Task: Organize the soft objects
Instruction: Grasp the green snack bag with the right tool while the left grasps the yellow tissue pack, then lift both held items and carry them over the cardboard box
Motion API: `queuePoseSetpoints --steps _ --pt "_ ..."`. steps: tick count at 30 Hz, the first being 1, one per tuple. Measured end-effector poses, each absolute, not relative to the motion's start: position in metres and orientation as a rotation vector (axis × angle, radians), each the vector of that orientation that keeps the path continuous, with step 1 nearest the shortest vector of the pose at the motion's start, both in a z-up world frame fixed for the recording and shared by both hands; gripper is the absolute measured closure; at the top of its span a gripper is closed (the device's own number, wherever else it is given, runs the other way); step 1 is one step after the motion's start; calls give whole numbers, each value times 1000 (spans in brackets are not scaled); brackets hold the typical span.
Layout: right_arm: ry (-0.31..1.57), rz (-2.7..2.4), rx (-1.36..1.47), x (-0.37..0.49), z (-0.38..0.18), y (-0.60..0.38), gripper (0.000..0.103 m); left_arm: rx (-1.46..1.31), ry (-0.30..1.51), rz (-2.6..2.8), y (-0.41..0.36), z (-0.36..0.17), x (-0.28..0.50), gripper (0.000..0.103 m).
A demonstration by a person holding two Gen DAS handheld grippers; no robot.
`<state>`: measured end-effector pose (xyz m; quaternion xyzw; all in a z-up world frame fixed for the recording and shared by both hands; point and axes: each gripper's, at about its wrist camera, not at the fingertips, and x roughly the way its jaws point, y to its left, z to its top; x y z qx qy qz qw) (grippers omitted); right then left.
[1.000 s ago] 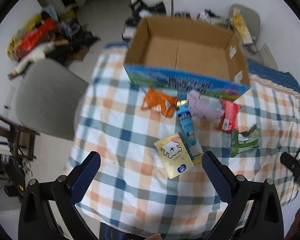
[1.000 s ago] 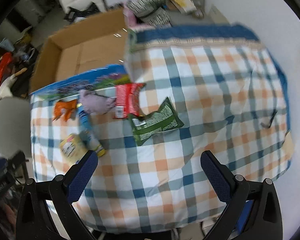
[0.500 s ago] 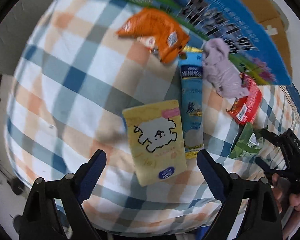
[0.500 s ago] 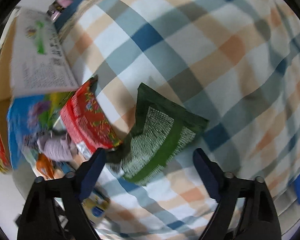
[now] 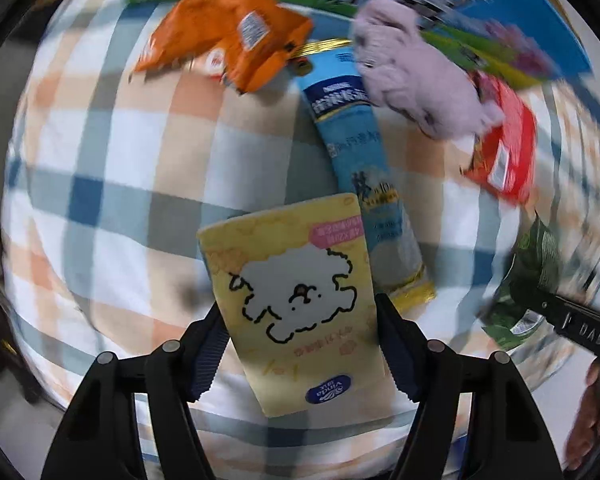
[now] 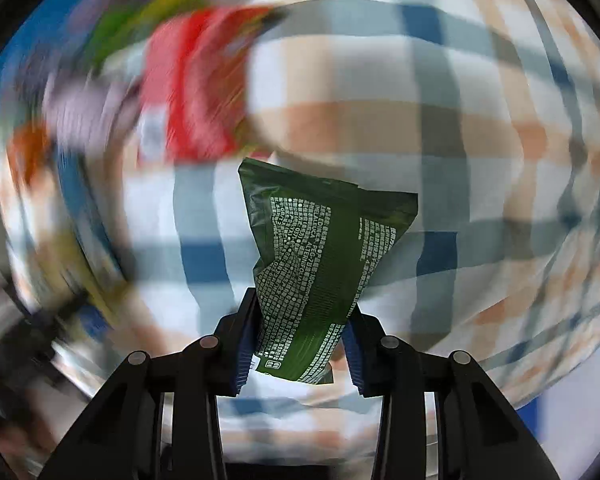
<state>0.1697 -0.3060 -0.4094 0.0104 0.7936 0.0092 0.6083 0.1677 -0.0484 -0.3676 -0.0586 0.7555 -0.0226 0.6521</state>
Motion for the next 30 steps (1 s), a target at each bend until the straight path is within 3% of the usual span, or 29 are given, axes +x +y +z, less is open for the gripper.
queuePoseSetpoints --steps 4,6,22,27,30 --pt "1804 36 -106 163 -417 -287 57 26 1675 -76 -59 -361 164 36" --pt "1790 29 -48 161 -416 -291 44 -10 1691 -70 -56 -365 166 35" --pt "1831 -93 234 145 -465 -364 44 -72 1661 -43 -54 -400 133 35" --pt "1832 -81 226 138 -478 -358 44 -100 1609 -63 -67 -416 128 11" --pt "1828 -75 208 135 -477 -359 44 -79 1574 -60 -76 -420 118 6"
